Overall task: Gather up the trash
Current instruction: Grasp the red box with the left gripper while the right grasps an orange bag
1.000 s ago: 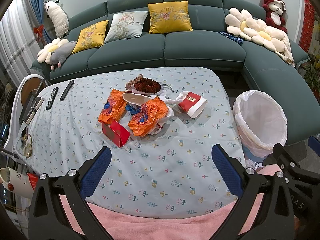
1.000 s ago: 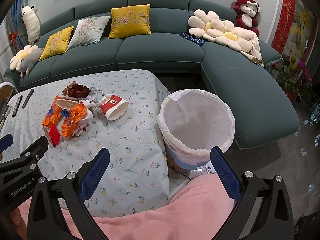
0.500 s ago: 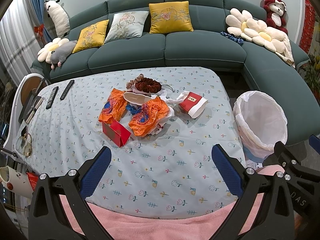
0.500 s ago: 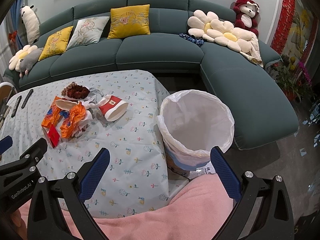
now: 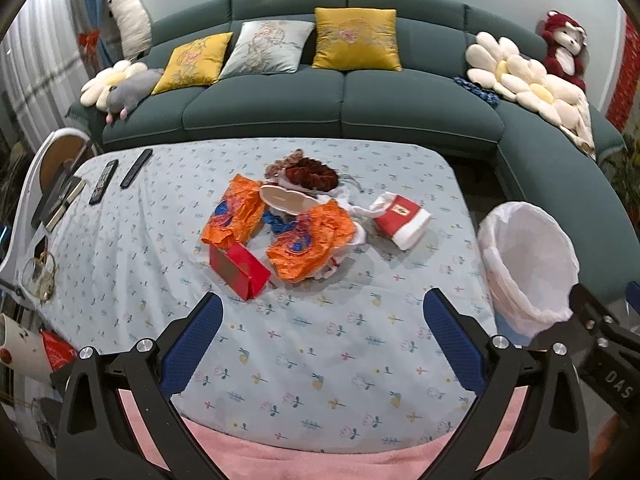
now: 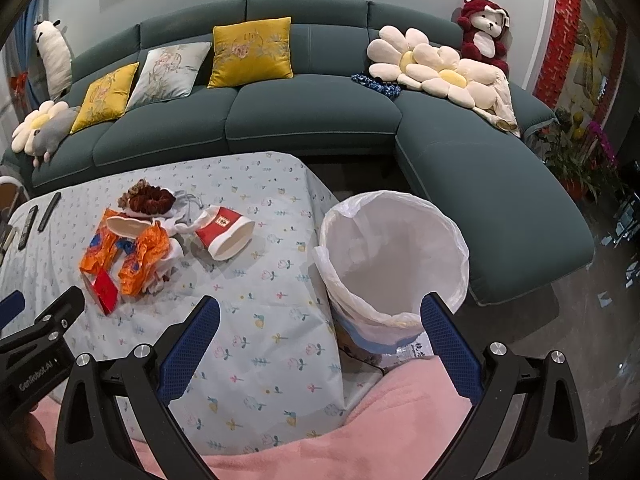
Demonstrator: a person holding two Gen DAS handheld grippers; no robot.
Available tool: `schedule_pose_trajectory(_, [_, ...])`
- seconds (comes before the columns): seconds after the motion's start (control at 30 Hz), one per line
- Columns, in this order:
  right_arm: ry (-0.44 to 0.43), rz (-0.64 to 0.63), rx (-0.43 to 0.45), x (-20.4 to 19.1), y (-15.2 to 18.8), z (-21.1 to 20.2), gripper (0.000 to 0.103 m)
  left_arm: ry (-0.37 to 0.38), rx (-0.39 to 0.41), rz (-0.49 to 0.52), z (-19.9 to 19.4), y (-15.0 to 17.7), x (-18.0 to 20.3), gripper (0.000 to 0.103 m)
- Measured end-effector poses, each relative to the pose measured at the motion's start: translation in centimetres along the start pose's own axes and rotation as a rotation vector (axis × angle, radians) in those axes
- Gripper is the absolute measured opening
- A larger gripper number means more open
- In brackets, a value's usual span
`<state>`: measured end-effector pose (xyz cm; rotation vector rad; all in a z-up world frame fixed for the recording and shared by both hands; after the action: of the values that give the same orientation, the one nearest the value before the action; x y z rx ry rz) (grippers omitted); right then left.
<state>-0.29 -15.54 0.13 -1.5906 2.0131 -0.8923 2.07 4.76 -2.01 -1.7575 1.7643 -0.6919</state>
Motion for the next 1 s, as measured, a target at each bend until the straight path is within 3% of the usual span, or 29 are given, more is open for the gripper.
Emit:
schedule_pose_trajectory(0.23, [-0.008, -0.010, 0.011, -2.3, -0.6, 1.9, 0.096, -0.031, -0.043, -0.052, 3.8, -0.3, -4.1, 0.096])
schedule_pose_trajectory(0.5, [-0.082, -0.035, -0.025, -7.3, -1.8, 6.1, 0.096, -0.088, -0.121, -0.171, 9.7, -0.6, -10.2, 0.096])
schedule_pose_trajectory(0.63, [-0.114, -0.052, -0.048, -10.0, -2.3, 8.1, 0.096, -0.073, -0.171, -0.223, 12.9, -0.7, -12.1, 0.094])
schedule_pose_trajectory(0.83, [-0.160, -0.099, -0.092, -14.8, -2.4, 11.3, 0.096, -0.037, -0.260, -0.303, 17.4, -0.4, -13.8, 0.077])
schedule_pose_trajectory(1.0, [-0.199, -0.132, -0.130, -18.6, -2.1, 13.4, 0.093, -0.012, -0.316, -0.326, 19.7, 0.4, -14.2, 0.052])
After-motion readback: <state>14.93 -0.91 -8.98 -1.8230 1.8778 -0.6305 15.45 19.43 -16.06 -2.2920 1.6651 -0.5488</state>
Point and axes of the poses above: each gripper's, at about its wrist camera, not at the fingertips, and z roughly the way its jaws point, x to its right, y to its underside, the point moved 1 cm from there along z, roughly the way its jaws point, and after that the axes turned 6 degrees about x, right-handed, at the moved point
